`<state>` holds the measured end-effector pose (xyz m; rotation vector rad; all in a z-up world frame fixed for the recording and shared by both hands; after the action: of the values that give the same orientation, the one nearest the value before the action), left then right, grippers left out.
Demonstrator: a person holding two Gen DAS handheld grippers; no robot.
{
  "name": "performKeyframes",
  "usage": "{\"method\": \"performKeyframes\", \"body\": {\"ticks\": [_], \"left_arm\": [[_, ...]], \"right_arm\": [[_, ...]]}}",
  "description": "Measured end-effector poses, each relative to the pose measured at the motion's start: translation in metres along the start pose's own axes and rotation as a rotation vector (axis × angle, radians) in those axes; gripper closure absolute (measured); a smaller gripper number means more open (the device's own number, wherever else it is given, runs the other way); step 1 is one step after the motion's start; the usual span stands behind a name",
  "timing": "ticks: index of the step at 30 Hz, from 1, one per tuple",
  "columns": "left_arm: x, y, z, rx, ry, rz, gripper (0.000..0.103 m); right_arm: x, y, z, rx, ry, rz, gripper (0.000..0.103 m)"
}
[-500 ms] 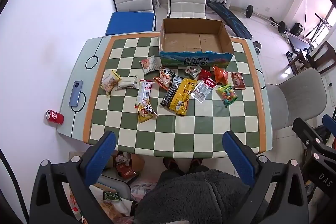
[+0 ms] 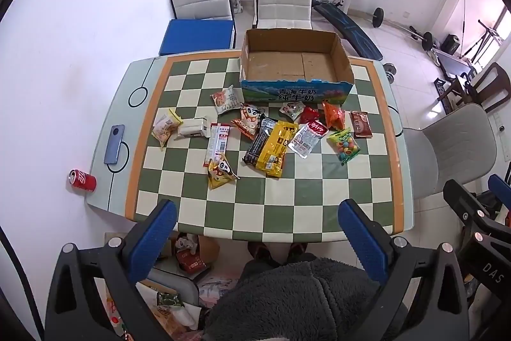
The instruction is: Organize snacks
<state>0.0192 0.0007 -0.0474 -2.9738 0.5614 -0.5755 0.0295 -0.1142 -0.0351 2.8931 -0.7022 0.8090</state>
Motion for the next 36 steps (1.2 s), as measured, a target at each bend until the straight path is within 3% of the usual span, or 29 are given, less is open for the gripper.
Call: {"method": "performKeyframes", "body": {"ticks": [15,36], "left_arm": [[0.019,0.002,-0.004,-0.004,0.004,-0.003,0.000],[0.020,0.002,-0.002,-0.007,0.014,-0.004,0.000]], "right_arm": [[-0.002,0.003,0.005,-0.002,-0.003,0.001,0.000],[0.004,-0.005,0.007,-0.001,-0.012,-0.001,0.000]]}}
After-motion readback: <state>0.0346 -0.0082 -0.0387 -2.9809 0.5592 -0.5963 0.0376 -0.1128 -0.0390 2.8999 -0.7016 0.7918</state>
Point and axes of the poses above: each gripper's, at about its wrist camera, not at the fingertips, and z roughly the way its jaws point, y to its right, x to its top, the point moved 5 cm from there along z, roughly the way its jaws point, and after that the axes turned 14 degrees about z, right-handed, at the moved point
